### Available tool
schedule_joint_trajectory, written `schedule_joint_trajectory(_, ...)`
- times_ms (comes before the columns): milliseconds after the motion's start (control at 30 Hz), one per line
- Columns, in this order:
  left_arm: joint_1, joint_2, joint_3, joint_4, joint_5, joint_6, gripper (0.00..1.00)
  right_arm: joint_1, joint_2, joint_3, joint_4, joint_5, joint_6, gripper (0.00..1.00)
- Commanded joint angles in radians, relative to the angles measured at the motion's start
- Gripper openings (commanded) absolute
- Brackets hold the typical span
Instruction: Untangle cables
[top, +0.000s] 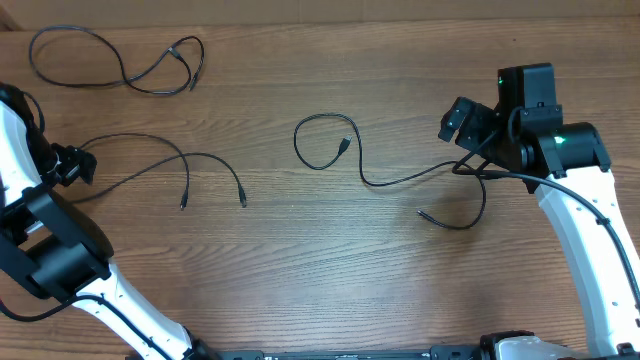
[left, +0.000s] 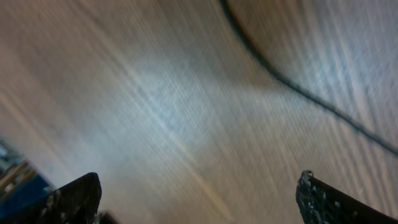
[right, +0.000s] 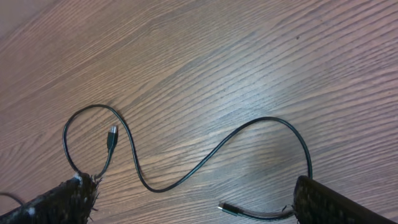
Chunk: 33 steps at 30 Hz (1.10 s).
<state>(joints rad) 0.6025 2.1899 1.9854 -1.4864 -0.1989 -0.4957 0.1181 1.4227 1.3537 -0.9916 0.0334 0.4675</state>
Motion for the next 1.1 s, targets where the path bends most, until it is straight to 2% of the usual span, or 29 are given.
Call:
schedule_joint_trajectory(0, 0.016, -0.019, -0.029, 0.056, -0.011, -0.009, 1.0, -0.002, -0.002, 0.001, 0.002, 0.01, -0.003, 1.0)
schedule_joint_trajectory(167, 0.047, -0.019, -0.064, 0.184, 0.016, -0.005, 1.0, -0.002, -0.002, 0.001, 0.002, 0.01, -0.003, 1.0)
schedule_joint_trajectory(233, 0.059, -0.019, -0.112, 0.287, 0.069, 0.05, 1.0, -0.002, -0.002, 0.001, 0.002, 0.01, -0.003, 1.0)
schedule_joint_trajectory(333, 0.06, -0.019, -0.193, 0.419, 0.069, 0.117, 0.98, -0.002, -0.002, 0.001, 0.002, 0.01, -0.003, 1.0)
schedule_joint_trajectory(567, 0.06, -0.019, -0.324, 0.587, 0.069, 0.167, 0.95, -0.002, -0.002, 0.001, 0.002, 0.01, -0.003, 1.0)
schedule_joint_trajectory(833, 0.062, -0.019, -0.434, 0.682, 0.069, 0.167, 0.77, -0.002, -0.002, 0.001, 0.002, 0.01, -0.003, 1.0)
schedule_joint_trajectory(900, 0.062, -0.019, -0.46, 0.711, 0.07, 0.167, 0.68, -0.002, -0.002, 0.001, 0.002, 0.01, -0.003, 1.0)
schedule_joint_trajectory(967, 0.062, -0.019, -0.482, 0.737, 0.071, 0.167, 0.48, -0.002, -0.002, 0.001, 0.002, 0.01, -0.003, 1.0)
schedule_joint_trajectory(1000, 0.062, -0.019, -0.494, 0.756, 0.075, 0.167, 0.33, -0.002, -0.002, 0.001, 0.002, 0.01, -0.003, 1.0)
schedule_joint_trajectory(1067, 0.062, -0.019, -0.512, 0.788, 0.097, 0.167, 0.2, -0.002, -0.002, 0.001, 0.002, 0.01, -0.003, 1.0)
